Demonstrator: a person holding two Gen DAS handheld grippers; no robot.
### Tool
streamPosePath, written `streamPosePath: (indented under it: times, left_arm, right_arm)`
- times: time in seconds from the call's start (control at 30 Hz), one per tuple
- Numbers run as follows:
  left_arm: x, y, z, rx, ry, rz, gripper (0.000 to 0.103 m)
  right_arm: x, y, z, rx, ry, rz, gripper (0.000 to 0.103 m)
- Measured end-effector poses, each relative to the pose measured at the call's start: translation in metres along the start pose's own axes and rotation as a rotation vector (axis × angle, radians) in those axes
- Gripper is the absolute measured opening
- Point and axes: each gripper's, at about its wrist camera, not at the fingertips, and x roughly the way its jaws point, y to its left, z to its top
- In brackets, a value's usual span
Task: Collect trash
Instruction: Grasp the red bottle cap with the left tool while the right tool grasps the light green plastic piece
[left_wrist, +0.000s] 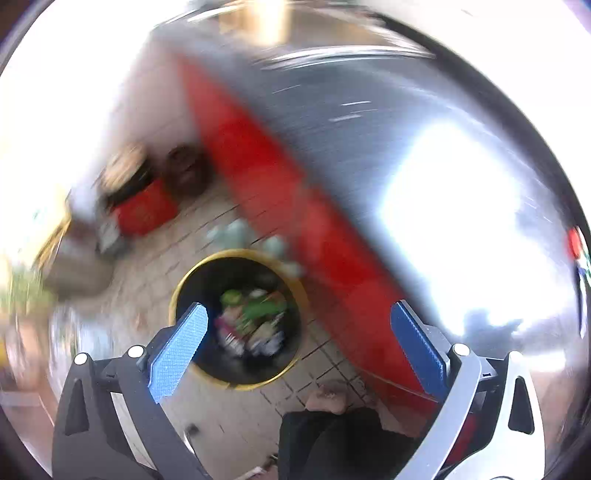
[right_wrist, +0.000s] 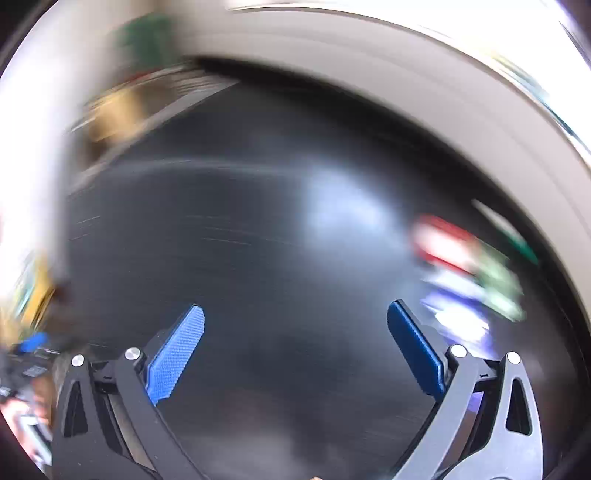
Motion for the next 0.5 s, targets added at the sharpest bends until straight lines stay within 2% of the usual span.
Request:
streamPosePath:
  times: [0.07, 0.2, 0.33, 0.43, 0.5]
  left_arm:
    - [-0.006, -0.042, 0.017, 0.111, -0.013, -0.038, 0.096]
    - [-0.018, -0.119, 0.042, 0.305, -0.046, -0.101, 0.096]
    - [-0.018, -0.196, 0.055, 0.494, -0.041, -0.153, 0.096]
    - [-0.014, -0.246, 0.057, 0.607, -0.028, -0.177, 0.096]
    - [-0.012, -0.266, 0.057, 0.65, -0.019, -0.194, 0.096]
  right_arm:
    - [-0.017, -0.087, -0.028, 0.159, 0.015, -0.122, 0.096]
    - [-0.047, -0.192, -0.091, 0.418, 0.033, -0.237, 0.096]
    - [-0.058, -0.235, -0.139, 0.576, 0.047, -0.251, 0.096]
    - [-0.056, -0.238, -0.165, 0.646, 0.054, -0.225, 0.096]
    - [-0.05, -0.24, -0.175, 0.673, 0.056, -0.207, 0.096]
